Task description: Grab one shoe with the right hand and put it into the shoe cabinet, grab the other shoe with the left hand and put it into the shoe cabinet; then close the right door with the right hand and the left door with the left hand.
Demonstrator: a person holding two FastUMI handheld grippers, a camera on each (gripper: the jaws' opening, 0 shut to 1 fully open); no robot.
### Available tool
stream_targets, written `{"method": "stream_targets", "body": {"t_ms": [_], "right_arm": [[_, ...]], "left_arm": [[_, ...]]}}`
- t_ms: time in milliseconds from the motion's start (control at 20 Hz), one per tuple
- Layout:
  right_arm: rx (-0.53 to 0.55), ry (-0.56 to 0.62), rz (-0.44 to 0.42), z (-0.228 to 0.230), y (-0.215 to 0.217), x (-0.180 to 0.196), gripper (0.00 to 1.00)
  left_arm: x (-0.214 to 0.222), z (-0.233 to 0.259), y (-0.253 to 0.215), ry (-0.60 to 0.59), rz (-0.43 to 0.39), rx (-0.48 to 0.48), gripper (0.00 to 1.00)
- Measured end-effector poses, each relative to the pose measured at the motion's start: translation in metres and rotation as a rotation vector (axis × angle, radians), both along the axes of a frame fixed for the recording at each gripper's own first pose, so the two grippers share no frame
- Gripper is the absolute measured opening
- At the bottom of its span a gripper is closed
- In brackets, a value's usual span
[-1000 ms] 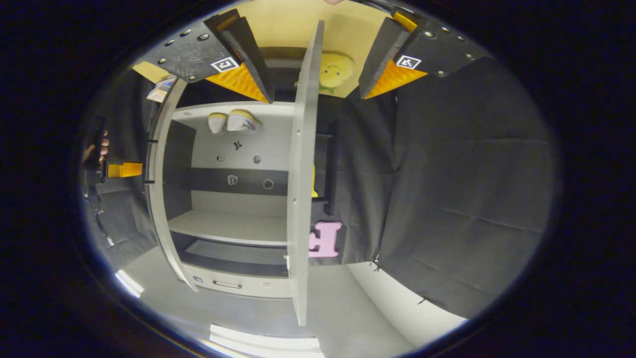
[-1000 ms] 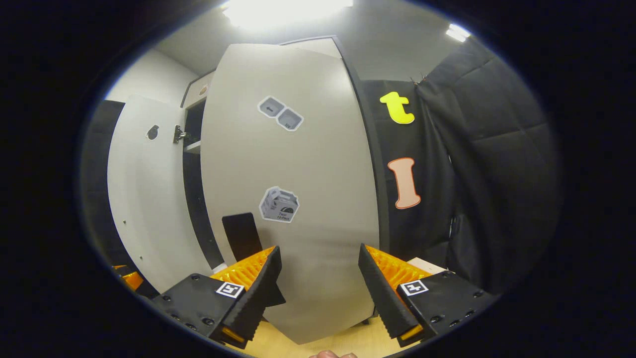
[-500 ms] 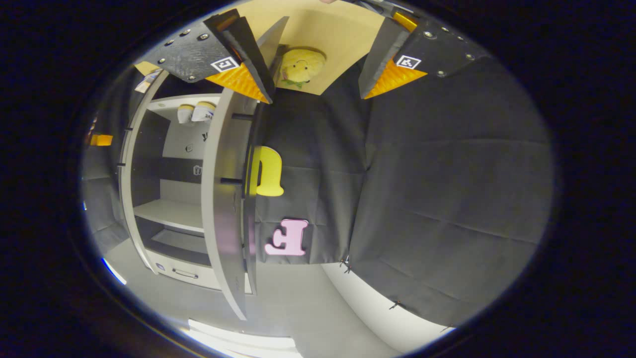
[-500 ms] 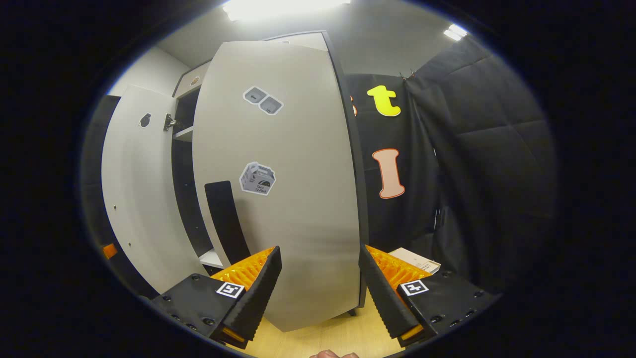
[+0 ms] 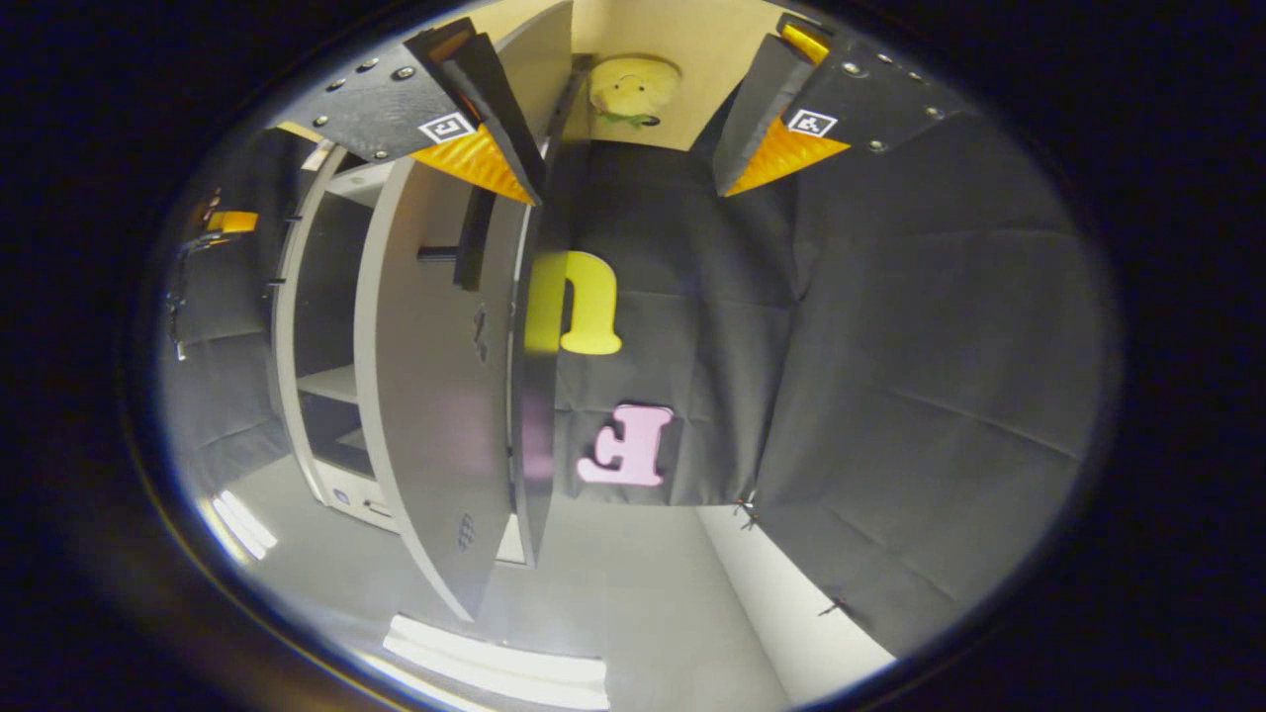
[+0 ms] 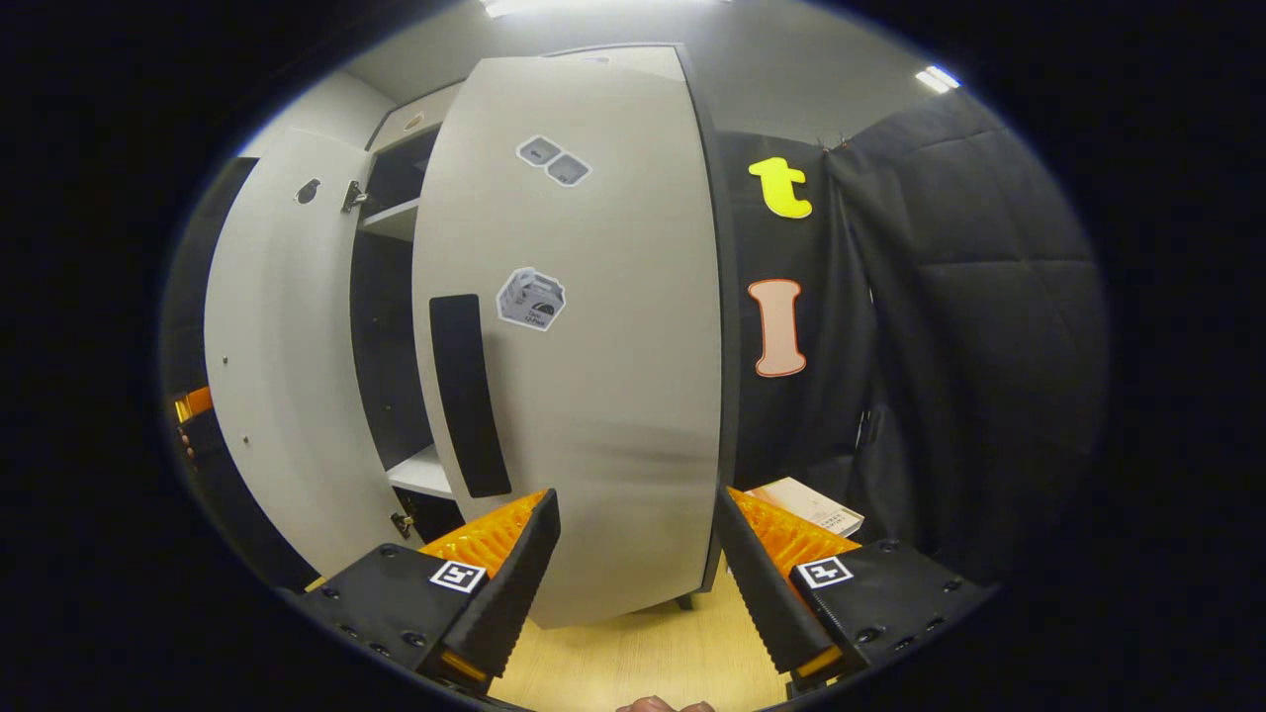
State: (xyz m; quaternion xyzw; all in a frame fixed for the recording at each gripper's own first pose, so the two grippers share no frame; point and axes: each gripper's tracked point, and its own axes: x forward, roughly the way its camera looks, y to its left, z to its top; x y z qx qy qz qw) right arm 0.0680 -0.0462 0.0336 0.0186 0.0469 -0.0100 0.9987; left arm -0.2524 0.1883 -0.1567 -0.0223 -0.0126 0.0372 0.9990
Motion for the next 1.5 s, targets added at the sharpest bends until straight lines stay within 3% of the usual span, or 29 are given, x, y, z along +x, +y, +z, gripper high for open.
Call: {"method": "stream_targets", "body": {"t_ms": [100,300,400,550,750,900,1350,1500], "right_arm": [[0.021,0.025,-0.007,-0.011,0.002,-0.008,0.98],[0.056,0.097,-0.020,-0.035,0.001,-0.022,0.98],[0.036,0.103,-0.045,-0.040,-0.007,-0.026,0.98],[0.035,0.103,-0.086,-0.049,-0.021,-0.028,0.98],[0.092,0.115,-0.094,-0.063,-0.032,-0.023,0.98],[0.098,0.124,-0.073,-0.067,-0.042,-0.012,0.98],[0.105,0.097,-0.011,-0.057,-0.072,0.014,0.98],[0.124,0.099,-0.019,-0.058,-0.084,0.013,0.98]], "left_arm": [[0.007,0.008,-0.008,-0.005,-0.056,0.001,0.96],[0.020,0.011,-0.008,0.013,-0.079,0.078,0.98],[0.024,0.009,-0.011,0.030,-0.104,0.070,0.95],[0.027,0.013,-0.015,0.034,-0.103,0.135,0.93],[0.029,0.008,-0.030,0.063,-0.107,0.068,0.93],[0.022,0.012,-0.047,0.079,-0.073,0.107,0.93],[0.044,0.004,-0.152,0.064,-0.054,0.031,0.95],[0.064,-0.004,-0.195,0.053,-0.096,-0.032,0.94]]}}
